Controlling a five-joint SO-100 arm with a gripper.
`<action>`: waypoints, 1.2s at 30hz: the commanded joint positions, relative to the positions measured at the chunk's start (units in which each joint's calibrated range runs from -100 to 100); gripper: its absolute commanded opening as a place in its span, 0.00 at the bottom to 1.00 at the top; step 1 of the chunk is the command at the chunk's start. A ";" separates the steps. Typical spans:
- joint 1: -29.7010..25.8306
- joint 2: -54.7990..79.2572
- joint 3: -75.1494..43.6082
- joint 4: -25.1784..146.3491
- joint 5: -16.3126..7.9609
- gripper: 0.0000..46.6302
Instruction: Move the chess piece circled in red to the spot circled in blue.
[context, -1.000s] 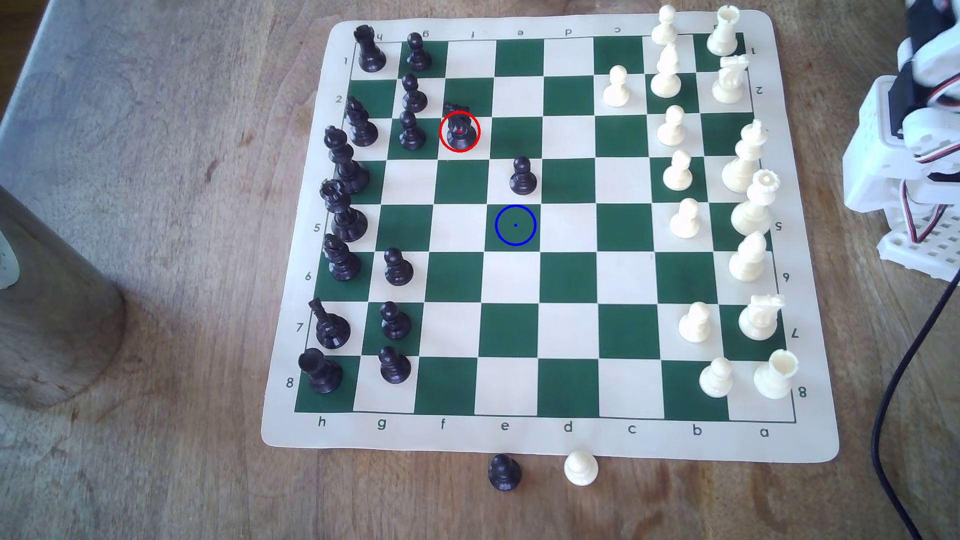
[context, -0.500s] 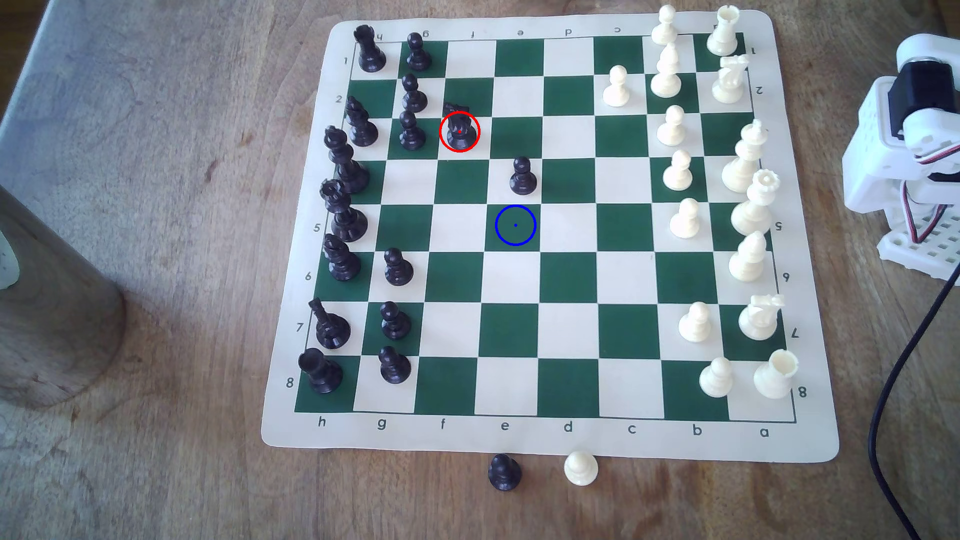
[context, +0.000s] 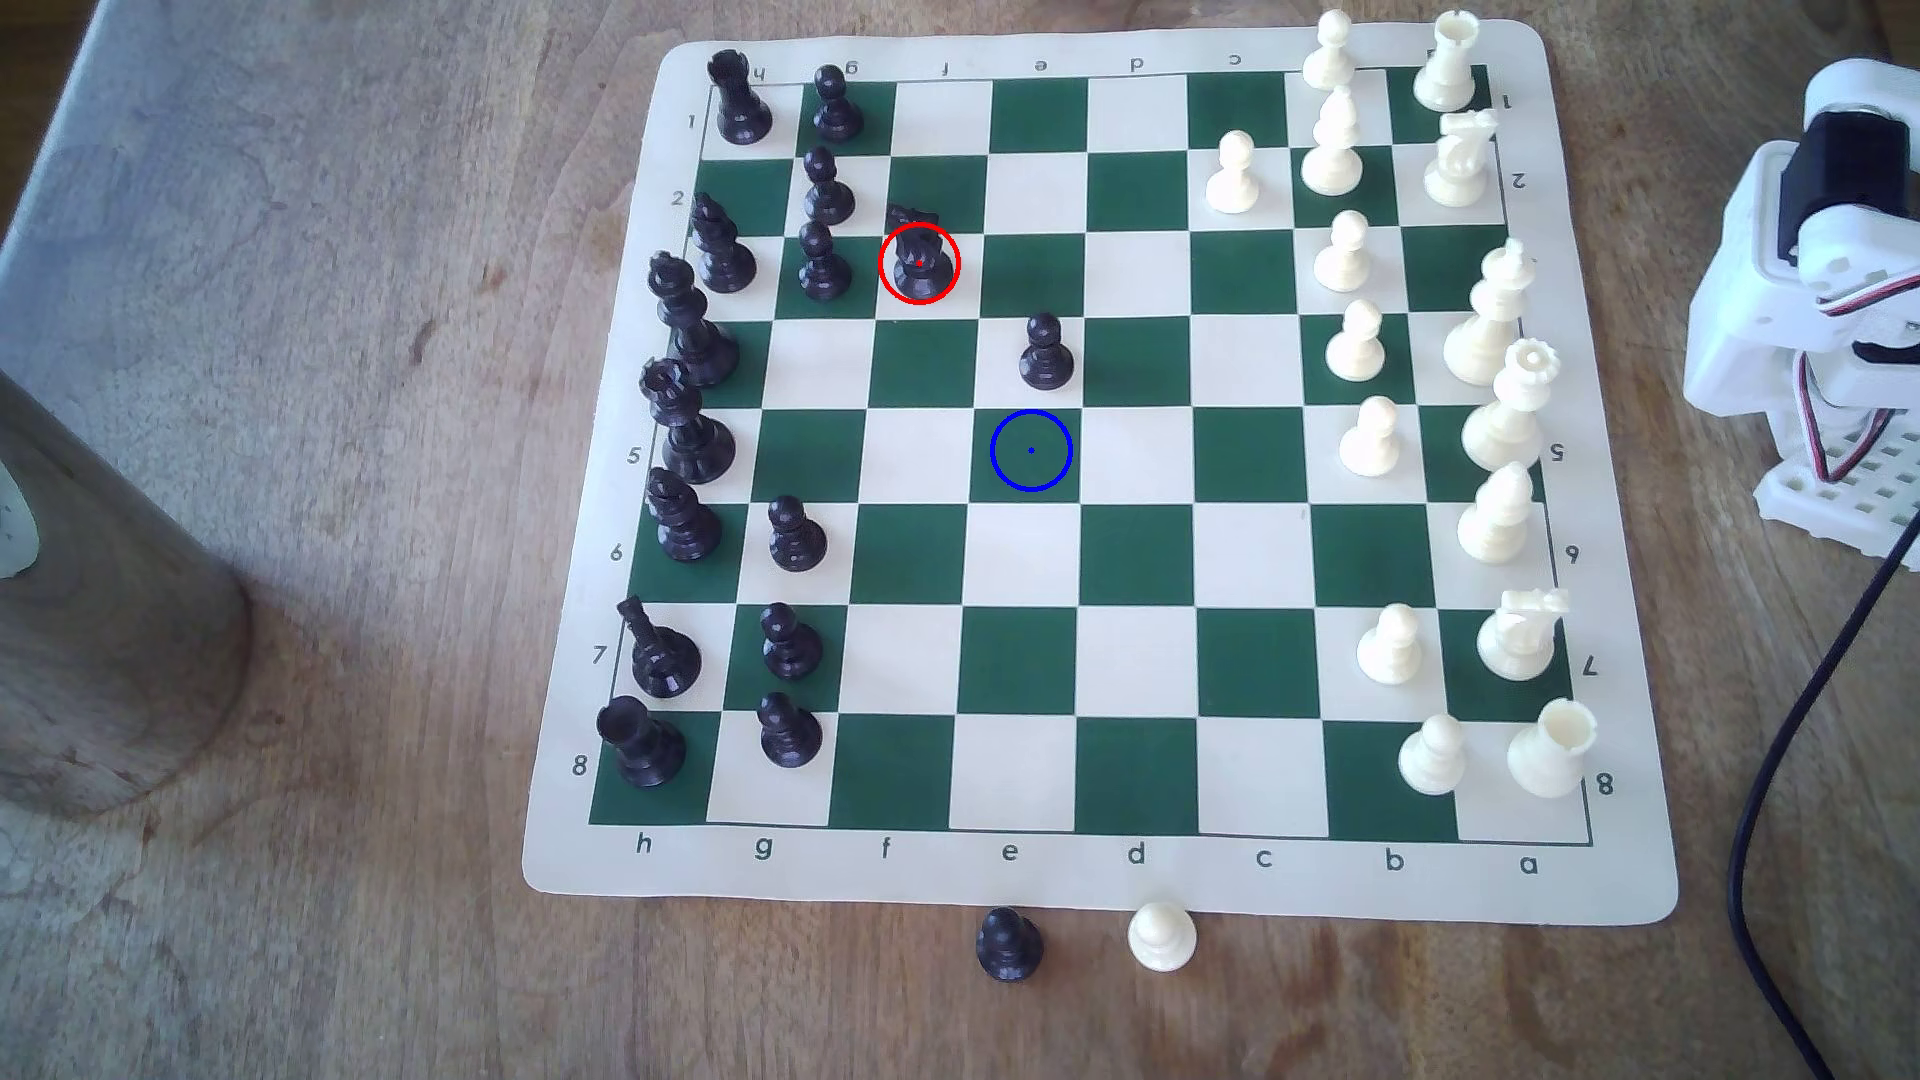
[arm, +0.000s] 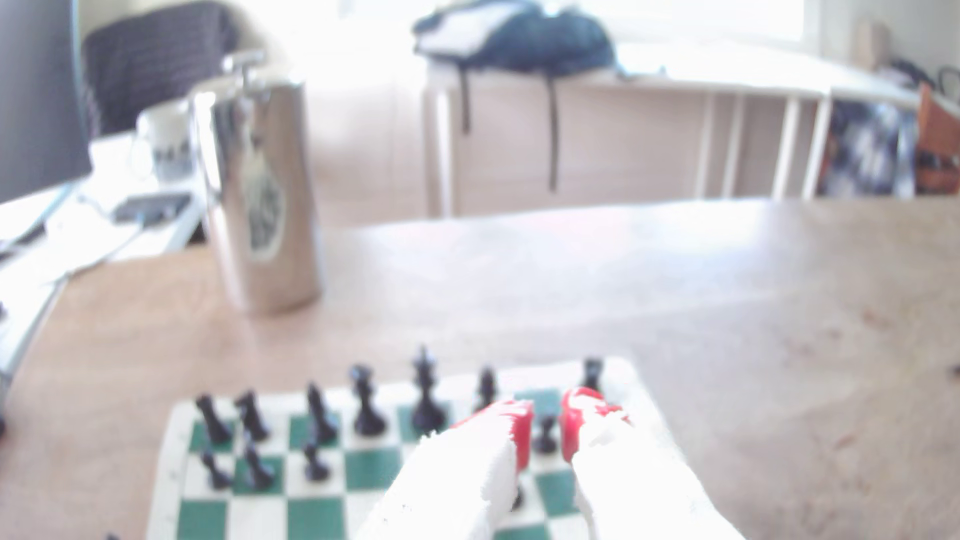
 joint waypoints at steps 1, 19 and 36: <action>-0.03 10.02 -0.96 -1.86 -0.34 0.11; 0.29 51.36 -23.99 -5.87 -1.03 0.20; 0.60 83.96 -42.39 -15.13 0.68 0.29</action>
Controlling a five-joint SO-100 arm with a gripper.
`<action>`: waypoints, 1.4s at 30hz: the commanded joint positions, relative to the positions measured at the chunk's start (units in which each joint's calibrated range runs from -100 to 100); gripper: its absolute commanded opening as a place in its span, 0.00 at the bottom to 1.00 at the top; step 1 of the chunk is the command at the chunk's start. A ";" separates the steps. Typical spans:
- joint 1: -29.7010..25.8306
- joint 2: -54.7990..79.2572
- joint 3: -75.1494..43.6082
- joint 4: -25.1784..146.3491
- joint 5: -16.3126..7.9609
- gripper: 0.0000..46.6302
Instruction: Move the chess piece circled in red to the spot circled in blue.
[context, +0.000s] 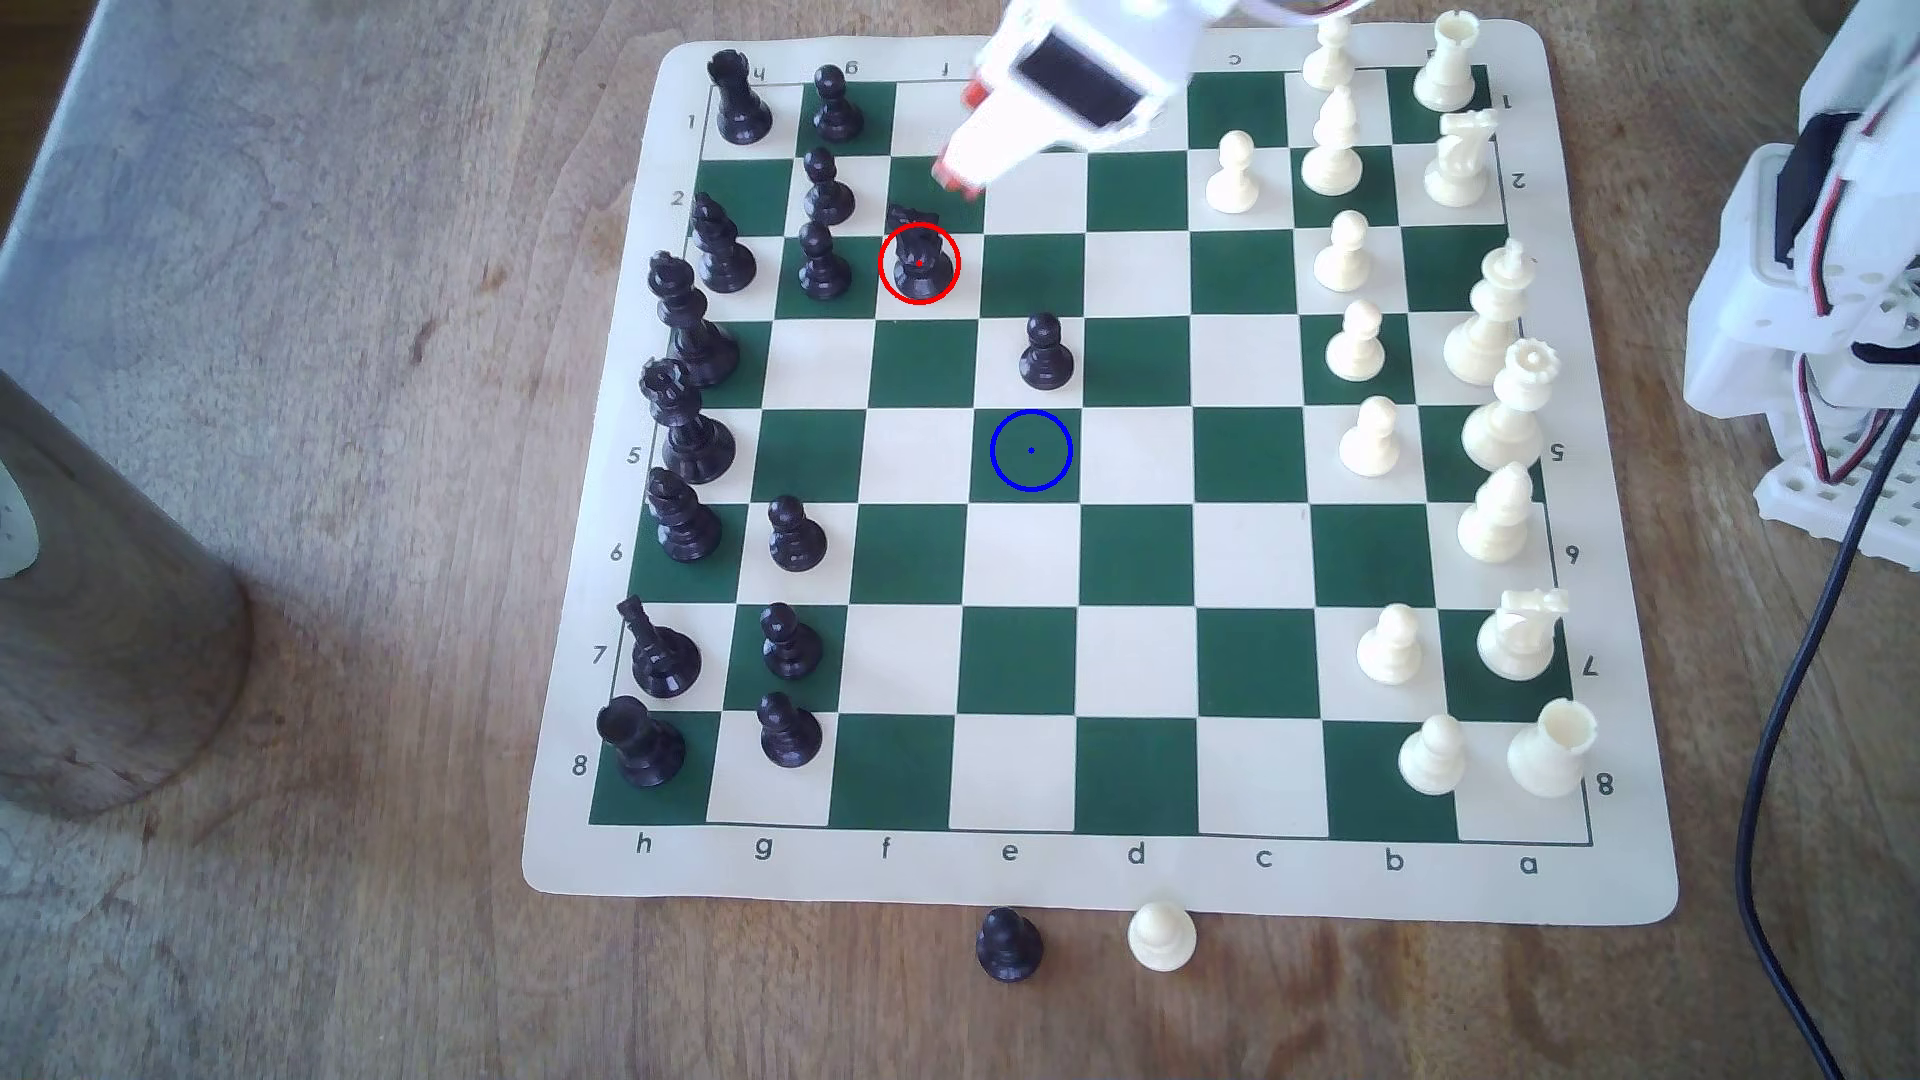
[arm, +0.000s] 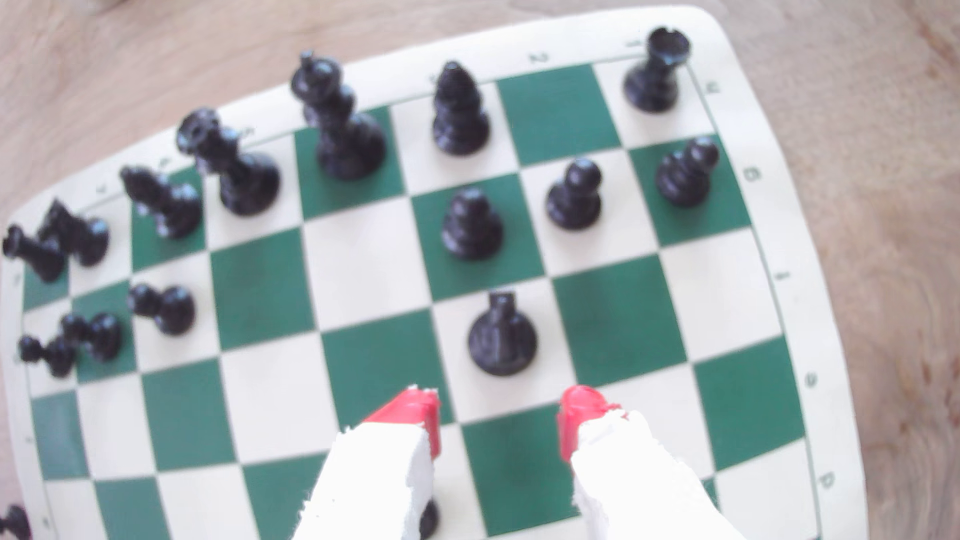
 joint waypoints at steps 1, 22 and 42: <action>0.31 2.36 -7.69 -2.78 1.12 0.30; 0.54 14.08 -13.95 -4.66 0.78 0.35; -0.01 18.58 -16.03 -6.30 0.10 0.20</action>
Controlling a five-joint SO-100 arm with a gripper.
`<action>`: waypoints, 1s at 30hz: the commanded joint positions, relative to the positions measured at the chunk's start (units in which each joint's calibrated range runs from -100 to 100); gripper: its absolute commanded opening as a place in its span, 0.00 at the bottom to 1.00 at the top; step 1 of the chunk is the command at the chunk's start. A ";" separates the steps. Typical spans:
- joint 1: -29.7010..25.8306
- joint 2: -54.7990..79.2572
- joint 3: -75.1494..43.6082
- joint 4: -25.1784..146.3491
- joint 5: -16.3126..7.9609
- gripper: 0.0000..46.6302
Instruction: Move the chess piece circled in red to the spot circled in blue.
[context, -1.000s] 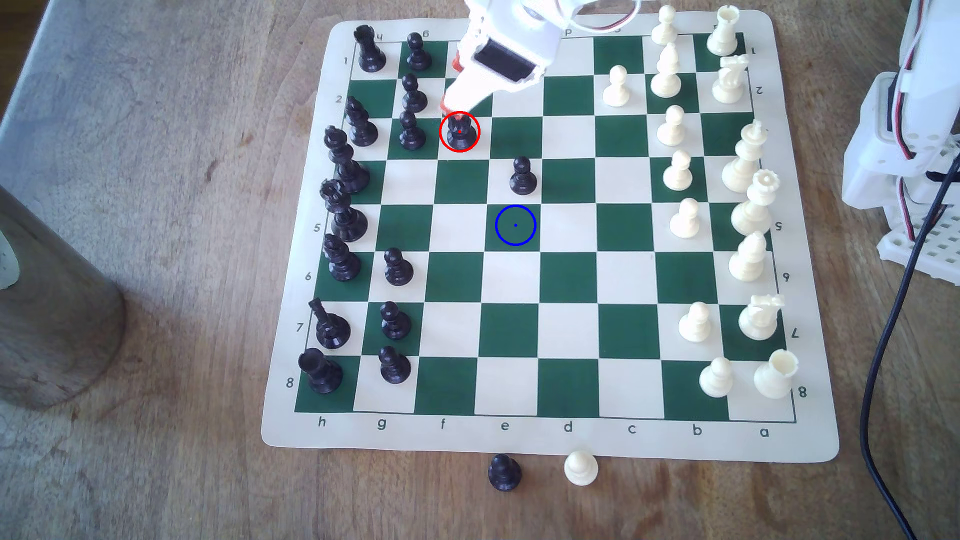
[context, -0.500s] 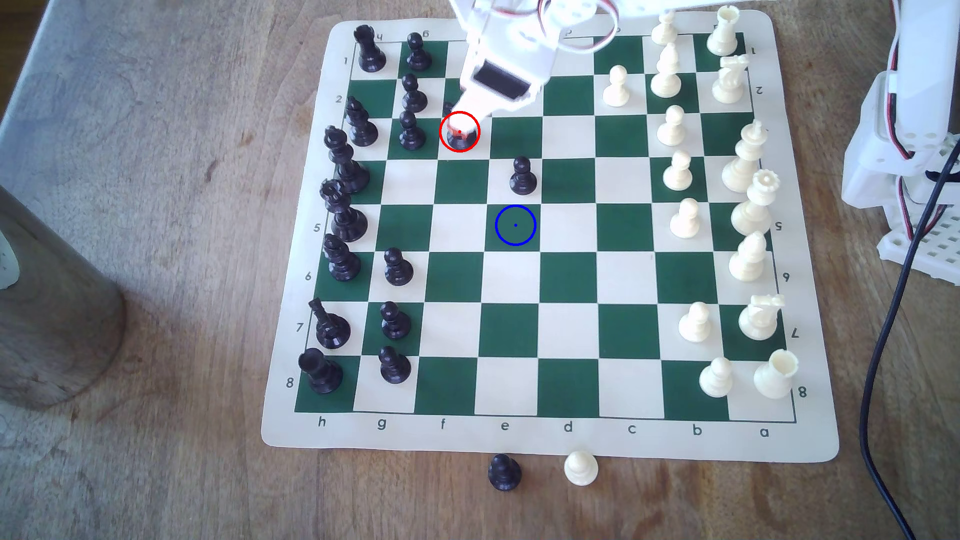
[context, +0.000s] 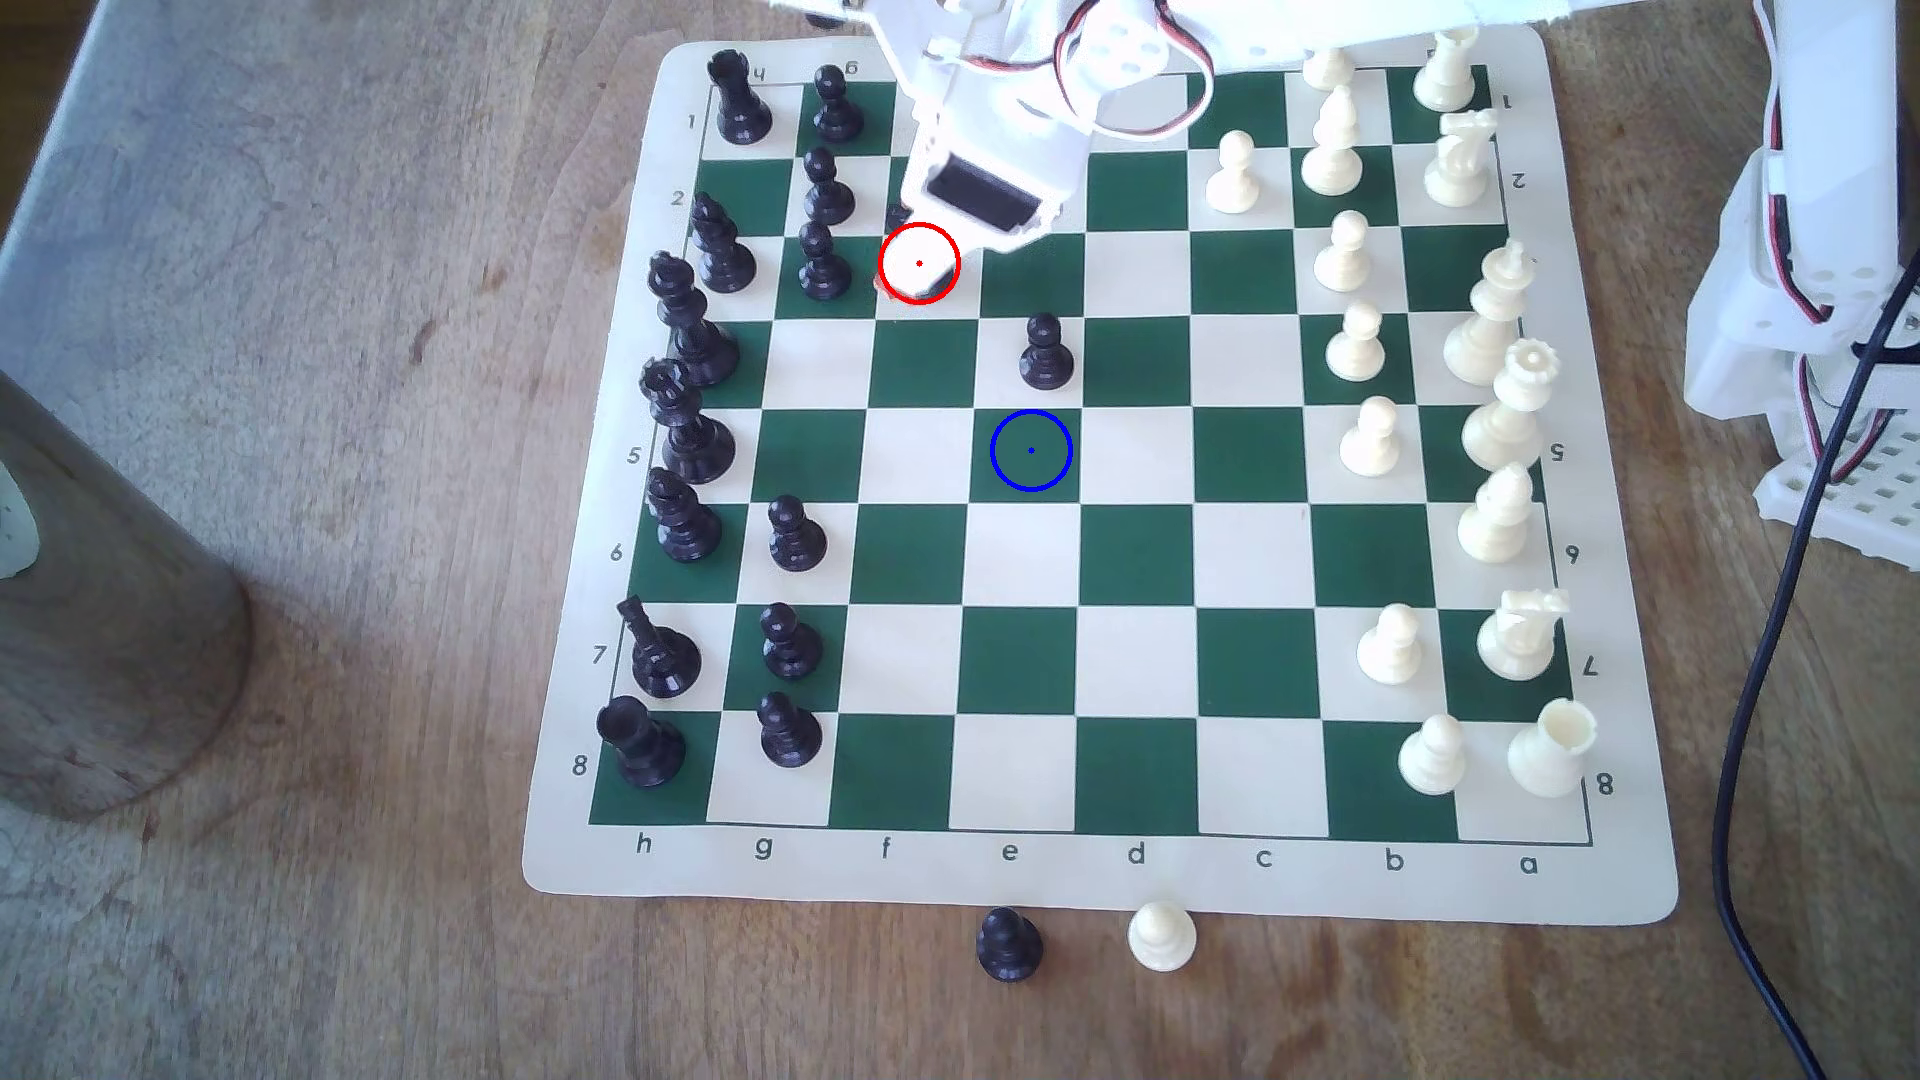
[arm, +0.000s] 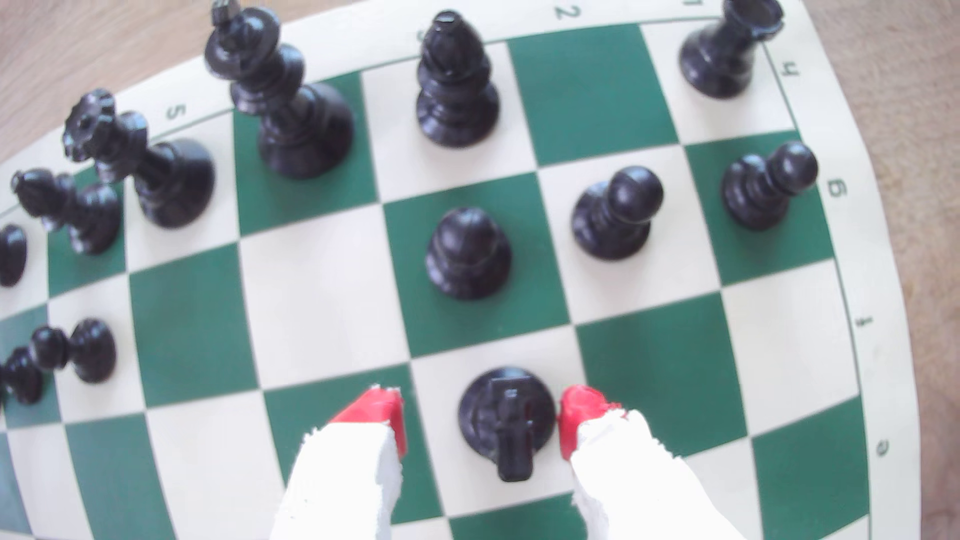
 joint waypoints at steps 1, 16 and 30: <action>-0.01 -1.28 -5.10 -0.81 -0.15 0.06; -0.79 -5.86 -5.73 1.49 -1.03 0.01; -8.30 -25.05 1.70 10.91 -3.81 0.01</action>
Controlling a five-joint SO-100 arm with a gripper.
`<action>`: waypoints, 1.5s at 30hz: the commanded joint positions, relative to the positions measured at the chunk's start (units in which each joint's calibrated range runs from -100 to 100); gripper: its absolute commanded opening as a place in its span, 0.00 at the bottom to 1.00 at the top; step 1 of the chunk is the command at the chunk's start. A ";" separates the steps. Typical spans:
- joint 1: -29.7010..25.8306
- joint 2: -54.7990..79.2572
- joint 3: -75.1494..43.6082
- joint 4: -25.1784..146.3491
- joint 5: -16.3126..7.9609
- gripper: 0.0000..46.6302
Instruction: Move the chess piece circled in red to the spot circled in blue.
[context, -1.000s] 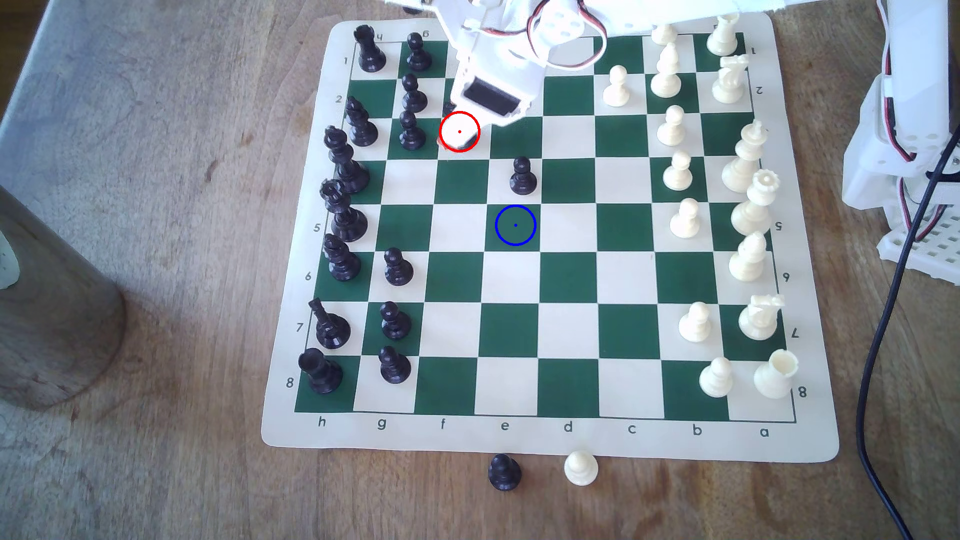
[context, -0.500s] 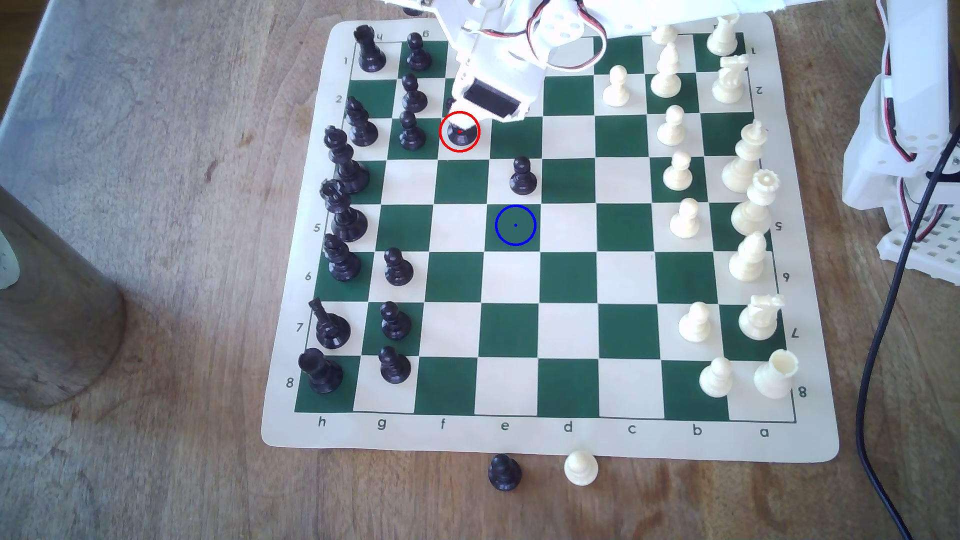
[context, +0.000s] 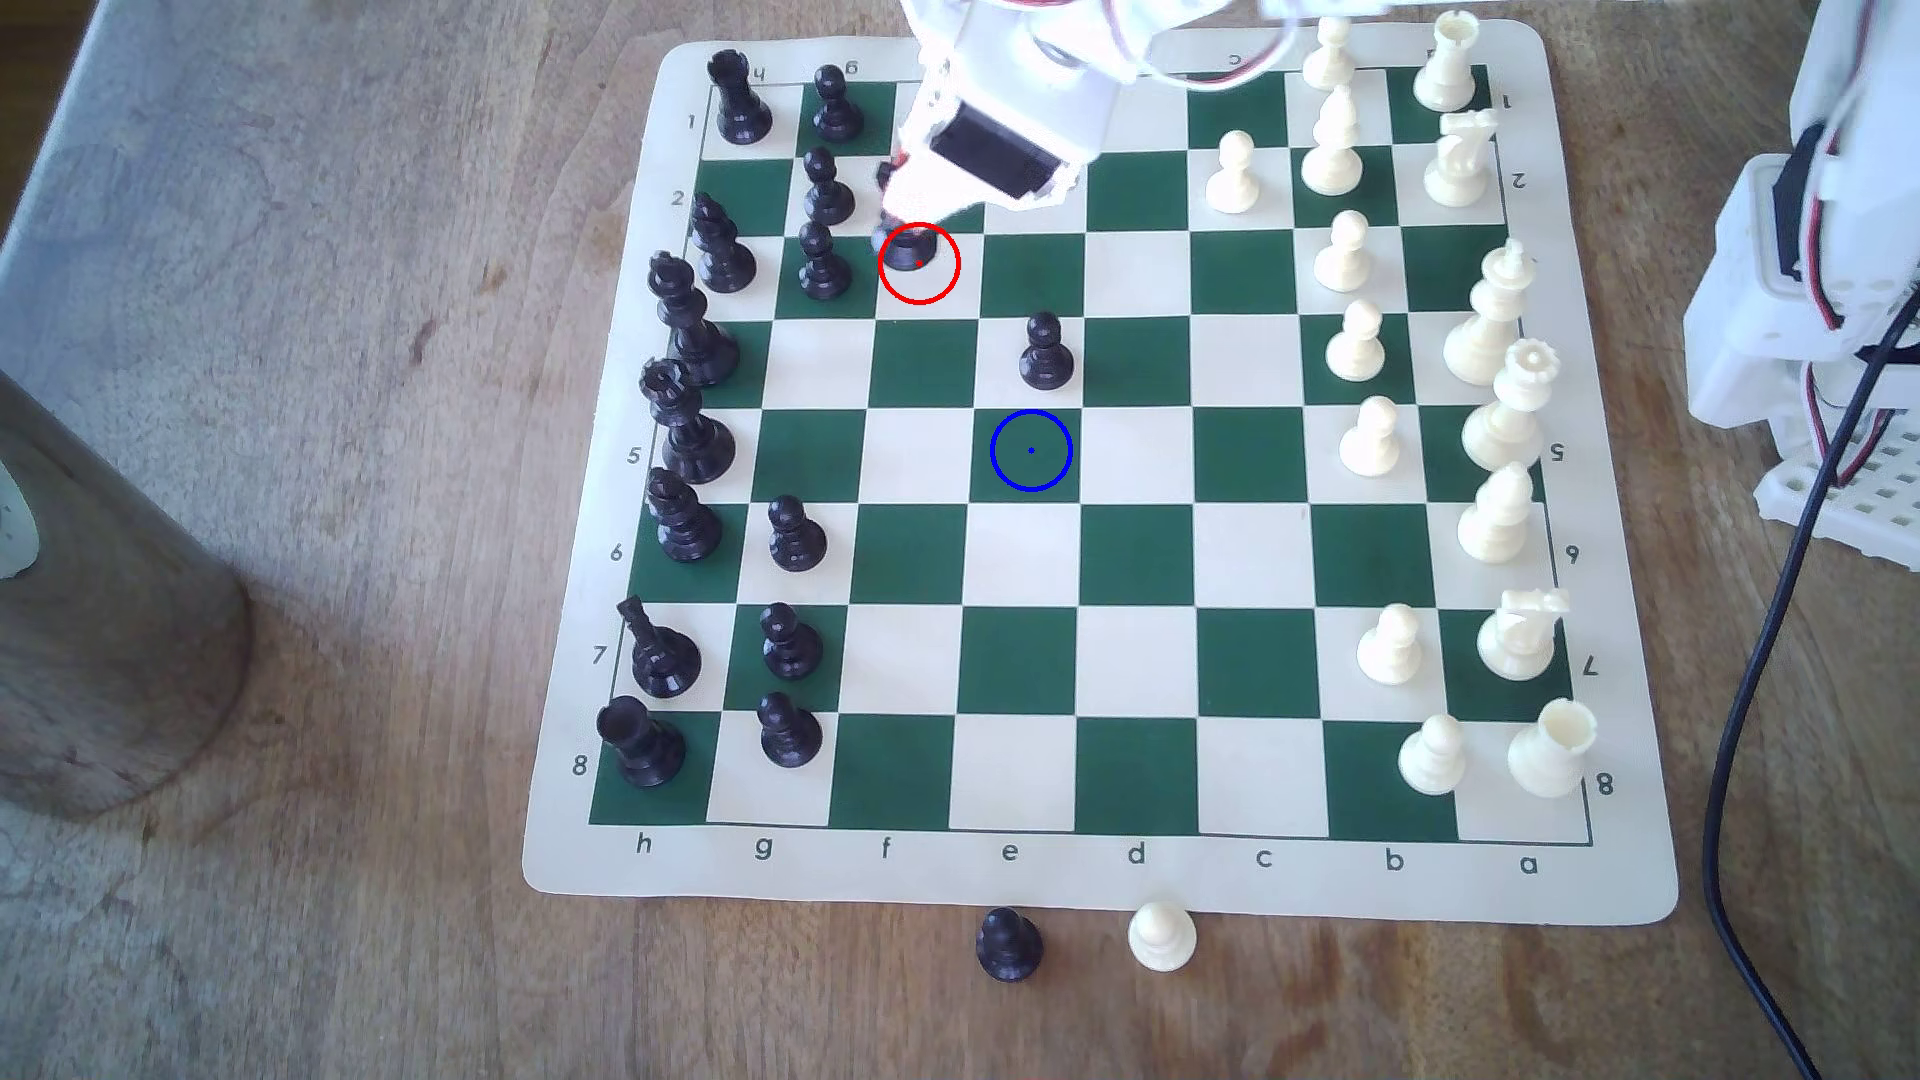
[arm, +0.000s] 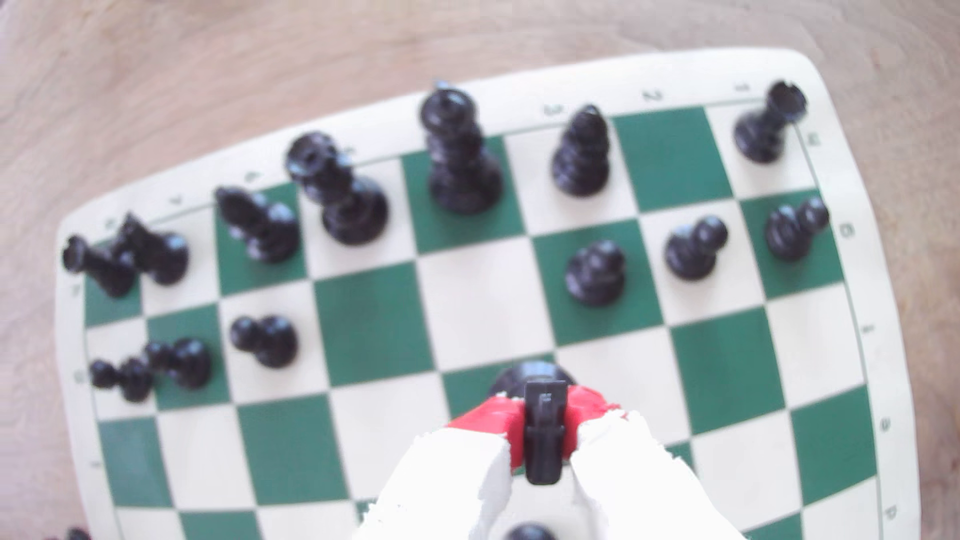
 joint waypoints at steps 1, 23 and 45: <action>-2.96 -10.98 3.60 0.23 -0.98 0.01; -7.57 -7.76 20.74 -9.35 -3.27 0.01; -6.08 -0.37 19.92 -12.14 -2.88 0.02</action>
